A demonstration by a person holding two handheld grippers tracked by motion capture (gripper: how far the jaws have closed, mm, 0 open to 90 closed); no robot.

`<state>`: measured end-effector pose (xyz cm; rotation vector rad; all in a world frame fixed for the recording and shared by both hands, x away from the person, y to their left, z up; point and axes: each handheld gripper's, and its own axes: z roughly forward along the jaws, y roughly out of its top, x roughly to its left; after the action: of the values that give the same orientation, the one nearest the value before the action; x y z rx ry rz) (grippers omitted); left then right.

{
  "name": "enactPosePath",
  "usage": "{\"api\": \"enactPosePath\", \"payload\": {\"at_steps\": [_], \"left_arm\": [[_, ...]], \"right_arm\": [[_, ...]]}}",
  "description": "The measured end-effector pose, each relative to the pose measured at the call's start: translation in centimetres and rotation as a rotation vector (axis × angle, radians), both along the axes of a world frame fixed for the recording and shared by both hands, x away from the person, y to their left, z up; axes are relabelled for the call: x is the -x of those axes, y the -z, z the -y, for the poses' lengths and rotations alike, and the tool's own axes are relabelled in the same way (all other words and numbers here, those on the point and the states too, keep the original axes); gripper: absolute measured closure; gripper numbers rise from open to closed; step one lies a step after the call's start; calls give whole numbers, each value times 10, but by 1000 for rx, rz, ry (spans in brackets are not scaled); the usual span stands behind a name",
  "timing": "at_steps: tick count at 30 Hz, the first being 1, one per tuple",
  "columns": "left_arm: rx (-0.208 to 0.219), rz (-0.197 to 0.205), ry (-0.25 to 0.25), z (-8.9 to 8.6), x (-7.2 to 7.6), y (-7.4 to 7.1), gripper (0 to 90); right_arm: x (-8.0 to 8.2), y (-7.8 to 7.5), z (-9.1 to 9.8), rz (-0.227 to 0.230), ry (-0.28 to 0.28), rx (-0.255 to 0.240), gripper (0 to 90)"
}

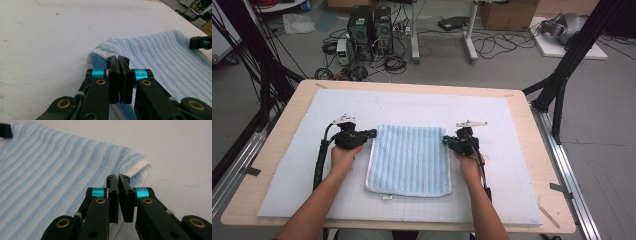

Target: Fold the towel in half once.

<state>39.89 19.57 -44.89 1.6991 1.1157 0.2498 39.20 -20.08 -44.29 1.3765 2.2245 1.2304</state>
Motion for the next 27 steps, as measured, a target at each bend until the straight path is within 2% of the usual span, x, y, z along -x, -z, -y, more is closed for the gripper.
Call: {"api": "enactPosePath", "payload": {"at_steps": [6,9,11,13,14,15,16,18,19,22,23,25,27], "left_arm": [[-13,0,-28,1,-5,2,872],[-28,-6,-41,4,-7,3,871],[-30,-5,-43,4,-8,3,871],[-31,-4,-47,4,-8,3,850],[-31,-12,-56,3,-8,3,792],[-39,-15,-67,3,-8,3,683],[-56,-13,-75,2,-7,2,613],[-87,2,-86,1,-6,0,549],[-97,5,-81,1,-5,-1,520],[-118,48,-71,0,-3,-5,519],[-108,69,-66,1,-2,-6,521],[-93,113,-35,4,-1,-8,545],[-102,126,30,9,0,-8,649]], "right_arm": [[-6,-6,0,34,46,16,871],[-11,-5,-4,46,60,57,869],[-13,-4,-5,55,74,62,869],[-16,-3,-5,24,77,43,862],[-15,-2,-6,9,75,49,845],[-14,-1,-7,4,68,67,788],[-13,-2,-8,-2,72,76,715],[-10,-5,-7,11,81,64,671],[-8,-9,-7,37,93,73,630],[-3,-19,-7,104,107,75,592],[-2,-21,-7,115,100,74,592],[-1,-21,-8,108,60,61,610],[-1,-18,-11,67,0,49,655]]}}
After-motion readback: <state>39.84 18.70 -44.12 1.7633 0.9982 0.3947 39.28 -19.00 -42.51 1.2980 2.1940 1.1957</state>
